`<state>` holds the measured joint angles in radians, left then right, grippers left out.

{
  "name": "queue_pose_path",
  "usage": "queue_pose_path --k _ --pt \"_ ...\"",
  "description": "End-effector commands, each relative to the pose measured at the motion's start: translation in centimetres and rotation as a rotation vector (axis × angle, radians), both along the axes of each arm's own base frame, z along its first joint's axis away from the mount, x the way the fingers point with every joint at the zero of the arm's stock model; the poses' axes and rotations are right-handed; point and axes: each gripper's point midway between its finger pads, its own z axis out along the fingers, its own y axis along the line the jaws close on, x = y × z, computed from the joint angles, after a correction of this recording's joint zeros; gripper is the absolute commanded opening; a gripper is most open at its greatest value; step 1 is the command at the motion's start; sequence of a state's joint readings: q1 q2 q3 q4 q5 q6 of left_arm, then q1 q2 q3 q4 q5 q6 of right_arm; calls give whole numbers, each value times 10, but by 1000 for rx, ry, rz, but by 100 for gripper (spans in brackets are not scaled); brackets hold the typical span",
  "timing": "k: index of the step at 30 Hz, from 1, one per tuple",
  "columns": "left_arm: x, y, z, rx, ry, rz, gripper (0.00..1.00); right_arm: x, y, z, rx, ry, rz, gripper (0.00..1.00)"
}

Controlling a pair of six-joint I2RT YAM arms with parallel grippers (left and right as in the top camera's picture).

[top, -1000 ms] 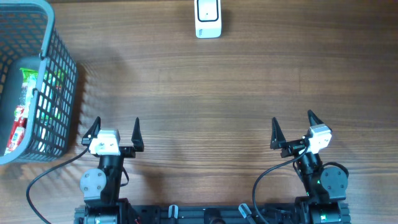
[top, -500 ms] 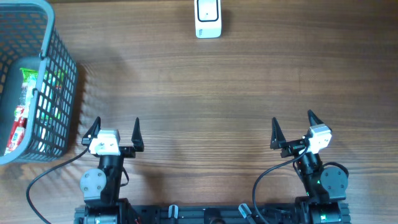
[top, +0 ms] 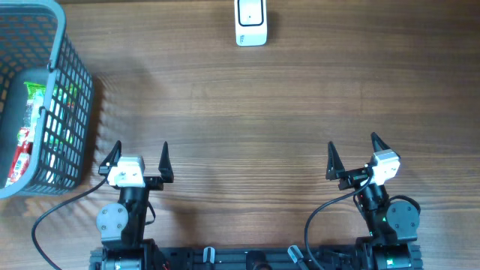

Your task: Scan the item barcode

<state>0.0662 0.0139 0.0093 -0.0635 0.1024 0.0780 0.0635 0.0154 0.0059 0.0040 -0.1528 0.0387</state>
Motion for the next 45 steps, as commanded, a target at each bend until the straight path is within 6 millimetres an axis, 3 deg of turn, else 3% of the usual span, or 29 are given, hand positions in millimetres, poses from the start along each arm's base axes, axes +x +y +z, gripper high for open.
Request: queue_pose_path --k 1,45 --pt "0 -5 -1 18 0 -26 100 0 -2 2 -10 -14 -11 100" --pt "-1 -7 -1 1 -2 -41 100 0 -2 2 -10 -14 -11 100"
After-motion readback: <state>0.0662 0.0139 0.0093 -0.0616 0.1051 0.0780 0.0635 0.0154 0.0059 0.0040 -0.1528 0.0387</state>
